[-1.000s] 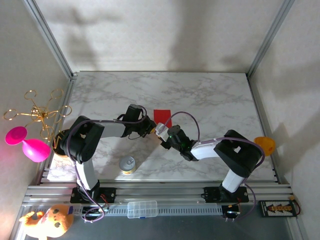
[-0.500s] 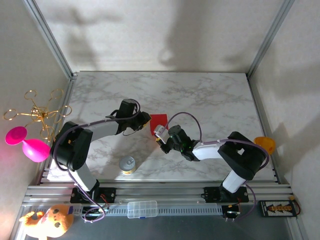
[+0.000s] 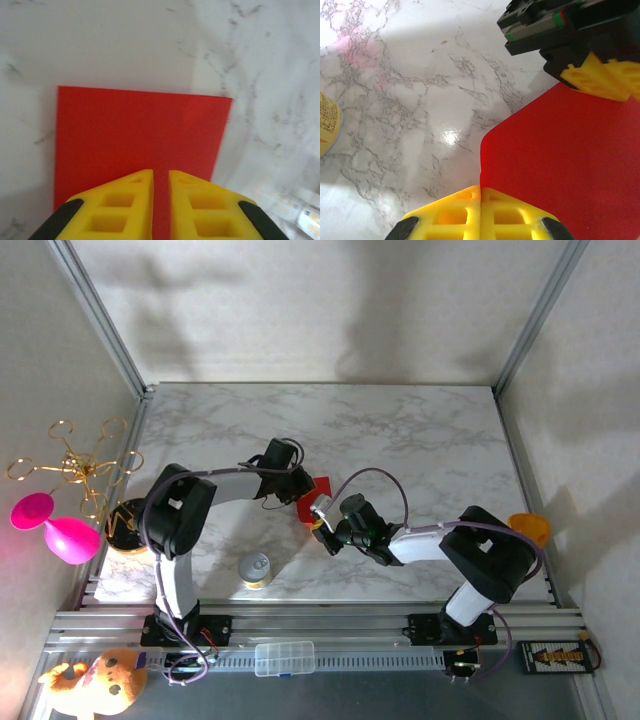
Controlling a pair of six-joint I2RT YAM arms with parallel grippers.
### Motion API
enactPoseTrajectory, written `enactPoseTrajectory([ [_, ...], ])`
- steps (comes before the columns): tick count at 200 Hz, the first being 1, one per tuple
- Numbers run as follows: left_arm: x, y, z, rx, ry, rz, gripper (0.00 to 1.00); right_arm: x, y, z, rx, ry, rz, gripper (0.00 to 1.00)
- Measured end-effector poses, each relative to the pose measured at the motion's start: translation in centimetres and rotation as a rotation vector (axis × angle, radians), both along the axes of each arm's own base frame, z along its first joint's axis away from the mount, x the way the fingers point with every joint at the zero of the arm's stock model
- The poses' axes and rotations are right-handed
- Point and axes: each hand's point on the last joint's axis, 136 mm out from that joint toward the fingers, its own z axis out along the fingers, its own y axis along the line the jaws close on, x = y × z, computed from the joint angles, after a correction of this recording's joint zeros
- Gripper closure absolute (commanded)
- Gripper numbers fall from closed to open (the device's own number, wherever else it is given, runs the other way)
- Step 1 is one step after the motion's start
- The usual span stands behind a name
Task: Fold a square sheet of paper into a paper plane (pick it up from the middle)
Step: Third fold the triangle at the center of the table.
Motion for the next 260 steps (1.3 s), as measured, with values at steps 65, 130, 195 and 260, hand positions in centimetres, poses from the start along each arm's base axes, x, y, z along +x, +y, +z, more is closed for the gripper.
enactPoseTrajectory([
  [65, 0.3, -0.1, -0.6, 0.059, -0.004, -0.043, 0.92, 0.6, -0.3, -0.2, 0.0, 0.074, -0.057, 0.93],
  [130, 0.3, -0.2, -0.6, 0.071, -0.018, -0.069, 0.93, 2.7, -0.8, -0.9, -0.013, 0.153, -0.152, 0.92],
  [195, 0.4, -0.2, -0.6, 0.074, -0.025, -0.079, 0.93, 3.9, -1.7, -1.9, -0.045, 0.194, -0.237, 0.92],
  [260, 0.3, -0.2, -0.7, 0.076, -0.027, -0.083, 0.93, 4.5, -2.7, -2.7, -0.08, 0.2, -0.303, 0.93],
])
